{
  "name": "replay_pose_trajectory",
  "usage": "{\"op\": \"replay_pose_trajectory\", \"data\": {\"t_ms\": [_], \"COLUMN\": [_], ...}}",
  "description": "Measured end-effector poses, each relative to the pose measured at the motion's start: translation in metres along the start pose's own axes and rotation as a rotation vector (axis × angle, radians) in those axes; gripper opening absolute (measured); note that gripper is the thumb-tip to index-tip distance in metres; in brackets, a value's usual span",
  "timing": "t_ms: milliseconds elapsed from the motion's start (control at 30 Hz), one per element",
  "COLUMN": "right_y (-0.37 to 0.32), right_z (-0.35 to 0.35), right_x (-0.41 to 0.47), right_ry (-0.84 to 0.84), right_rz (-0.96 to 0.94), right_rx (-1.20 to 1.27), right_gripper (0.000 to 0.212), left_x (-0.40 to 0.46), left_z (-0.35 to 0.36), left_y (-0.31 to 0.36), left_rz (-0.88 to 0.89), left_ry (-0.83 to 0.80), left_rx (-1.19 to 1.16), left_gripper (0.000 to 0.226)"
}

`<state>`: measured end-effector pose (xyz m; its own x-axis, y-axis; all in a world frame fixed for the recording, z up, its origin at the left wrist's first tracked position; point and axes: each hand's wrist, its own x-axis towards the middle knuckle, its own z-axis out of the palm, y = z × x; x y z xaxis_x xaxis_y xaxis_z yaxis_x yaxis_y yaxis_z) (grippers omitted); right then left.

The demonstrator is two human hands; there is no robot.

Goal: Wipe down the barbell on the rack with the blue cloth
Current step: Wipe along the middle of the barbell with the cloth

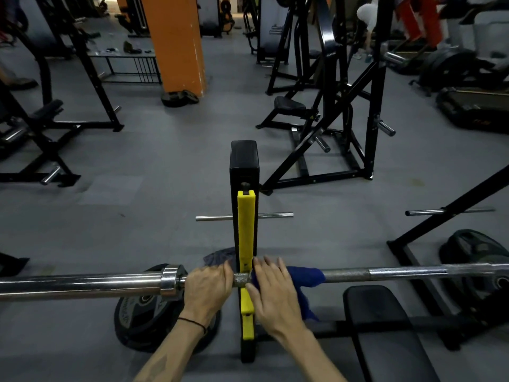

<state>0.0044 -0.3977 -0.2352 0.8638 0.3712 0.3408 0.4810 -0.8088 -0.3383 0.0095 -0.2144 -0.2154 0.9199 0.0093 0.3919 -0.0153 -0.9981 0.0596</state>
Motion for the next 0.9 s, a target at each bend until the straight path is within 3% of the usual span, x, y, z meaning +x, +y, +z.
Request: {"op": "replay_pose_trajectory", "data": {"t_ms": [100,233,367,500,633,767,900], "right_y": [0.026,0.068,0.035,-0.005,0.029,0.070,0.024], "right_z": [-0.013,-0.033,-0.021,0.005,-0.010,-0.034,-0.013], "right_x": [0.001,-0.009,0.001,0.015,0.010,-0.007,0.011], "right_ry": [-0.007,0.106,0.193,0.148,0.162,0.201,0.176], "right_rz": [-0.017,0.085,0.227,0.097,-0.023,0.102,0.214], "right_rx": [-0.095,-0.207,-0.197,-0.195,-0.260,-0.254,-0.208], "right_gripper": [0.055,0.042,0.039,0.038,0.038,0.038,0.039], "left_x": [0.000,0.000,0.002,0.004,0.004,0.008,0.022], "left_z": [0.001,0.000,-0.003,-0.004,0.000,-0.006,-0.017], "left_y": [-0.002,-0.002,0.002,0.003,-0.004,0.000,-0.001], "left_rz": [0.022,0.045,-0.011,-0.011,0.051,0.048,0.184], "left_ry": [-0.026,-0.035,-0.003,0.010,-0.048,-0.026,-0.173], "left_rx": [0.011,0.061,0.021,0.013,0.028,0.015,0.175], "left_gripper": [0.054,0.052,0.052,0.052,0.057,0.057,0.034]}}
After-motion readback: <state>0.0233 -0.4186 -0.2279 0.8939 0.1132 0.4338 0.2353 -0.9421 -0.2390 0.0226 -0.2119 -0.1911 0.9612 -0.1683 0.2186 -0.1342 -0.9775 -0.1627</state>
